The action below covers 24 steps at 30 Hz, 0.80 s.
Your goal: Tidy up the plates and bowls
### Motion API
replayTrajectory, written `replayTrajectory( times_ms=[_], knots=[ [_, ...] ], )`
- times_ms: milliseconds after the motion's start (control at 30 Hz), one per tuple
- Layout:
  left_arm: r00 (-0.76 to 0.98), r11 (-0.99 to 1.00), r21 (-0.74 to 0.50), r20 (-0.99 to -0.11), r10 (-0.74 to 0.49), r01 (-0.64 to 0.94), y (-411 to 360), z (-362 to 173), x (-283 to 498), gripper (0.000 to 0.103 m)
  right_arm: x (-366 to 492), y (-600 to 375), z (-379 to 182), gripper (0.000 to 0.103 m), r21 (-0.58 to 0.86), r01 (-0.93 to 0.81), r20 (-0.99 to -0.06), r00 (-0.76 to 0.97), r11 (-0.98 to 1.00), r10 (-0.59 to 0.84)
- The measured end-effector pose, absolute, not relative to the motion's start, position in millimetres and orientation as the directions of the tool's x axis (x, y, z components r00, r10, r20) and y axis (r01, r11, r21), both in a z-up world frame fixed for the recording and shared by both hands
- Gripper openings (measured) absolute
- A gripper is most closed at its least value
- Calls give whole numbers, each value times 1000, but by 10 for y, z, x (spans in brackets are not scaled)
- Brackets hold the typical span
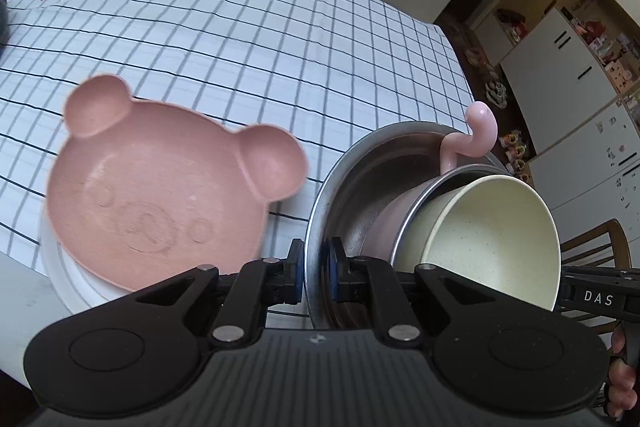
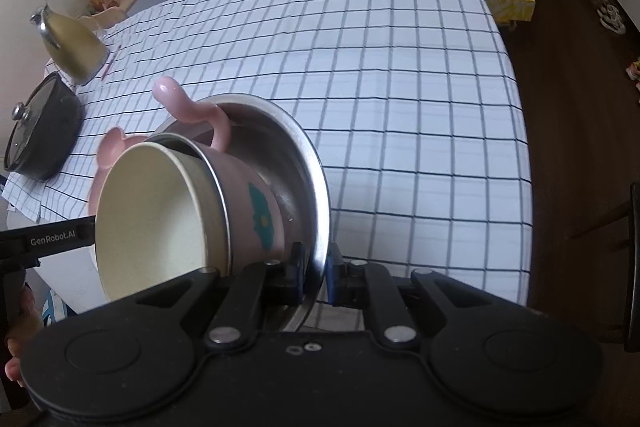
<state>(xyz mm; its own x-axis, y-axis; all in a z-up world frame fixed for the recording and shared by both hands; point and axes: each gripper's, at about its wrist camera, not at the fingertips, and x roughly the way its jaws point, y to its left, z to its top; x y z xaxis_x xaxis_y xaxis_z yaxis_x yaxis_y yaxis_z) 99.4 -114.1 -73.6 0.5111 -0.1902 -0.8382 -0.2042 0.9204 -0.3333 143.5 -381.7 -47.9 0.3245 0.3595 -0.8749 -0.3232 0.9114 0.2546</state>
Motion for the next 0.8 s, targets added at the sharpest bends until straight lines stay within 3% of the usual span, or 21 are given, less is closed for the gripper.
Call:
replayTrajectory(
  times_ms=[800],
  knots=[
    [511, 919, -320, -843, -166, -229, 390, -741, 901, 11, 1422, -2404, -570, 12, 276, -351, -870, 304, 895, 387]
  ],
)
